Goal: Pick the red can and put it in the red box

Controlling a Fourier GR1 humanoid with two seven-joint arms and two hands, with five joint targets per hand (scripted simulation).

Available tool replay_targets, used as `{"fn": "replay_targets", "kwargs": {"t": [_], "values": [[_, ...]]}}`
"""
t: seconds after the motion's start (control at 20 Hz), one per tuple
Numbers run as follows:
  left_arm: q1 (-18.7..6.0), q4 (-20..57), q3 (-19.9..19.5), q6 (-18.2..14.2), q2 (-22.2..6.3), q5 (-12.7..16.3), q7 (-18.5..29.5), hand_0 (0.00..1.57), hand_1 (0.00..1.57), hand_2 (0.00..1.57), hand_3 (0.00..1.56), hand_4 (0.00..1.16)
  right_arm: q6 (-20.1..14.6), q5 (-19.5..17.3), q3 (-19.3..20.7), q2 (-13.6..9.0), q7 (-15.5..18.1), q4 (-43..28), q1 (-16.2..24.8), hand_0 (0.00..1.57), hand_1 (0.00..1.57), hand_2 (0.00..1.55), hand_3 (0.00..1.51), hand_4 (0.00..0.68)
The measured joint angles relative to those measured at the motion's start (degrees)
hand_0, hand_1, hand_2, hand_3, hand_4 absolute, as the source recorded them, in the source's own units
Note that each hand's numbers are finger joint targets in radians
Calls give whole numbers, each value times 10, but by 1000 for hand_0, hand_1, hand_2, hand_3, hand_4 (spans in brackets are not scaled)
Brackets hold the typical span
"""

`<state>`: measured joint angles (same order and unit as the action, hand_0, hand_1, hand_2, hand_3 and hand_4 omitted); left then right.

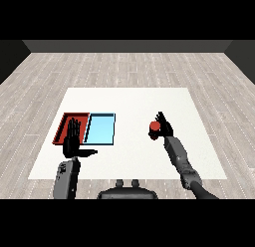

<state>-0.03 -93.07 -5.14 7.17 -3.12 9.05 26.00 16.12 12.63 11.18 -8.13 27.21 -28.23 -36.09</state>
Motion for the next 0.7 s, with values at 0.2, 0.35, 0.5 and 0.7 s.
{"fn": "replay_targets", "kwargs": {"t": [0.2,0.35,0.5,0.7], "values": [[-4,4,5,-7,5,-8,2,0,0,0,0,0,-41,-14,-3,10,4,16,-14,1525,1525,1502,1461,493],[4,-10,10,-13,10,-12,-1,0,0,0,0,0,-65,-28,-6,5,17,31,-13,1525,1525,1476,1430,573],[6,-18,7,-11,6,-7,-8,0,0,0,0,0,-90,-44,-11,5,24,55,-25,1538,1538,1472,1420,575],[9,-11,13,-11,11,-12,-2,0,0,0,0,0,-114,-58,-16,3,16,65,-37,1528,1528,1472,1420,551]]}}
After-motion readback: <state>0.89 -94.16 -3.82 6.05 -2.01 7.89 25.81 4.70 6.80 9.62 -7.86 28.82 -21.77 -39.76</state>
